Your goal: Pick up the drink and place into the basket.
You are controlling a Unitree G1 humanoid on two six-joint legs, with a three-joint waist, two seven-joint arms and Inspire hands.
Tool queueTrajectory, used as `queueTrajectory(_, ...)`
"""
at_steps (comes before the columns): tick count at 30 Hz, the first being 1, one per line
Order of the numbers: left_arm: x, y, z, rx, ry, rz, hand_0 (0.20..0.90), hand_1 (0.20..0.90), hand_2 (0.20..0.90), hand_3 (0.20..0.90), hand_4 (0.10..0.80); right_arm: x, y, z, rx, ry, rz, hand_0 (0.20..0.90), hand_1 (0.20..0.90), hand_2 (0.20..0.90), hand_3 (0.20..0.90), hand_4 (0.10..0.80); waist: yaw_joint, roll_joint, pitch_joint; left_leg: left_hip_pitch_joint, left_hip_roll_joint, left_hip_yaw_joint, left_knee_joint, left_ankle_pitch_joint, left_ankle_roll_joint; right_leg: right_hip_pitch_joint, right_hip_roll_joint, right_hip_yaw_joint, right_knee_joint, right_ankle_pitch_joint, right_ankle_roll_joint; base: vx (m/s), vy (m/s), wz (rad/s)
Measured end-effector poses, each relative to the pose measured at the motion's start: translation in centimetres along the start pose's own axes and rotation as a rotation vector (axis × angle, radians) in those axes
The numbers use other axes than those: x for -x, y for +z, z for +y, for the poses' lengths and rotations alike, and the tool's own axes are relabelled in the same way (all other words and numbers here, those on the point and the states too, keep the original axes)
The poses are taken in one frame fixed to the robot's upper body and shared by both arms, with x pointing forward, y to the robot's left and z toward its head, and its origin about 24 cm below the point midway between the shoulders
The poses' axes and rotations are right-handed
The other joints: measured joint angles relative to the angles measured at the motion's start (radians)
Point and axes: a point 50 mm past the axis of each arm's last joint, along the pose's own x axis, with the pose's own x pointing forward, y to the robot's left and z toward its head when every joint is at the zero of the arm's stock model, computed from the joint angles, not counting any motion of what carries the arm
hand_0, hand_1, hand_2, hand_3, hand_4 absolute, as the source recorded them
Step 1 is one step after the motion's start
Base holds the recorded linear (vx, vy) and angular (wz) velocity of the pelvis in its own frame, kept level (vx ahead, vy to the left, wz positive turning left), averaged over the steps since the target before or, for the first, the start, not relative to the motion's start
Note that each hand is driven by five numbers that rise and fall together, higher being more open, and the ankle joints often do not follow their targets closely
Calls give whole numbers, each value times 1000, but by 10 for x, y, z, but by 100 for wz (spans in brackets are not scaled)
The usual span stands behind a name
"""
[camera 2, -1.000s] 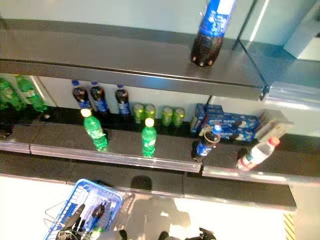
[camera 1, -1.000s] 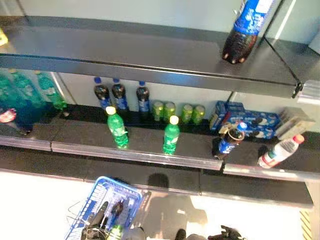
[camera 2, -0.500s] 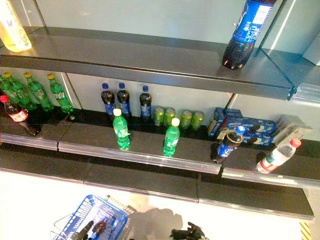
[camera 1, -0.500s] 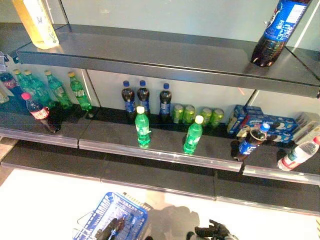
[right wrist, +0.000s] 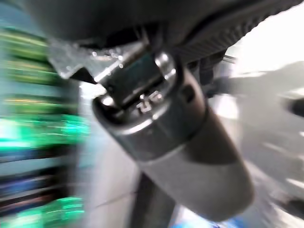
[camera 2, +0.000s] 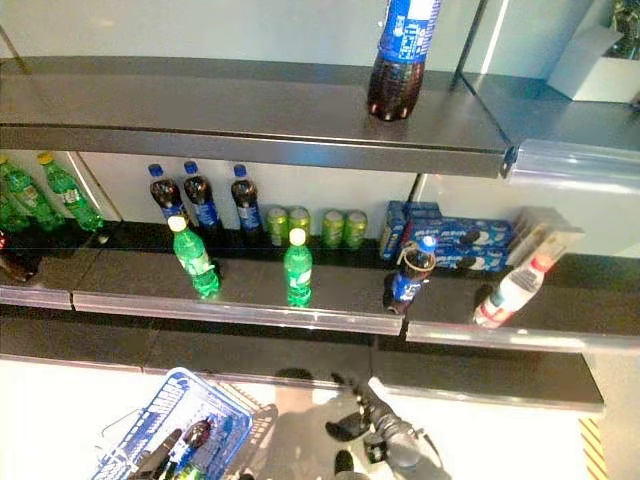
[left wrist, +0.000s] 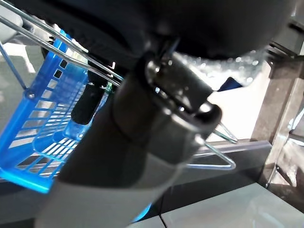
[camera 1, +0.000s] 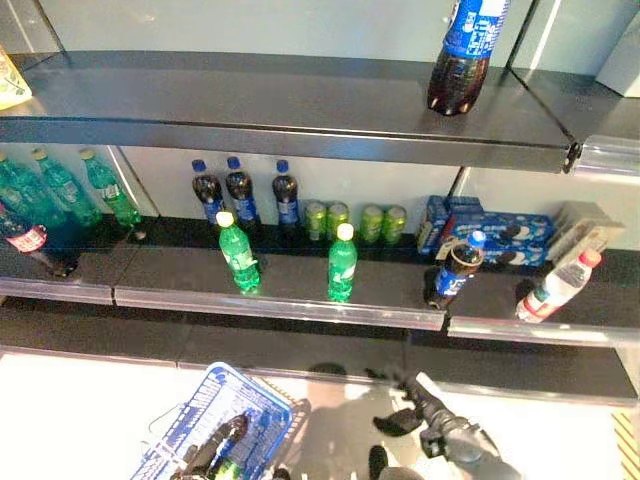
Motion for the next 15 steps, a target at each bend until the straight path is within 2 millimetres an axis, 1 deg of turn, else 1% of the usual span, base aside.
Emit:
queueTrajectory(1,1,1,4,19,13,-7,300,300,300,200,100,2,17,-21,-10,-91,-89,900,900,900,900,800,-9,-2,0,2,9,3,-11,6,-6,0,10,-2,-1,-2,-6,-25,44,-4)
queueTrajectory(2,2,0,8,34,23,-7,300,300,300,200,100,6,29,-37,-5,-161,-162,900,900,900,900,800,-15,0,1,10,12,5,-26,11,-7,-1,13,-1,-1,-3,-8,-13,47,-4)
queueTrajectory(3,2,0,9,38,28,-7,300,300,300,200,100,8,33,-43,1,-187,-193,900,900,900,900,800,-18,0,1,12,12,5,-30,13,-7,-2,14,0,-1,-3,-8,-3,51,-6)
queueTrajectory(5,2,0,12,47,37,-10,300,300,300,200,100,16,50,-64,22,-283,-310,900,900,900,900,800,-26,-3,-2,10,12,6,-39,15,-5,-8,14,3,-1,-5,-11,7,35,-5)
queueTrajectory(8,2,1,12,41,34,-12,300,300,300,200,100,20,62,-70,41,-313,-379,900,900,900,900,800,-39,-4,-3,10,11,7,-38,13,-2,-7,12,2,-1,-6,-6,2,21,0)
queueTrajectory(11,2,-1,10,32,24,-7,300,300,300,200,100,21,82,-76,29,-366,-478,900,900,900,900,800,-41,0,-2,11,9,9,-37,13,-3,-3,10,1,-9,-4,-8,9,23,0)
queueTrajectory(12,2,-1,10,33,22,-7,300,300,300,200,100,21,85,-77,26,-377,-490,900,900,900,900,800,-40,1,-2,12,9,9,-37,14,-4,-3,10,1,-9,-3,-9,32,37,2)
queueTrajectory(14,3,-3,9,37,12,-4,300,300,300,200,100,24,100,-82,10,-436,-558,900,900,900,900,800,-38,6,1,13,8,7,-37,13,-5,0,9,-2,-9,-4,-8,33,24,4)
queueTrajectory(15,3,-3,9,38,10,-3,300,300,300,200,100,25,104,-83,-2,-454,-574,900,900,900,900,800,-37,8,2,13,7,7,-37,13,-5,1,8,-3,-9,-5,-8,22,17,6)
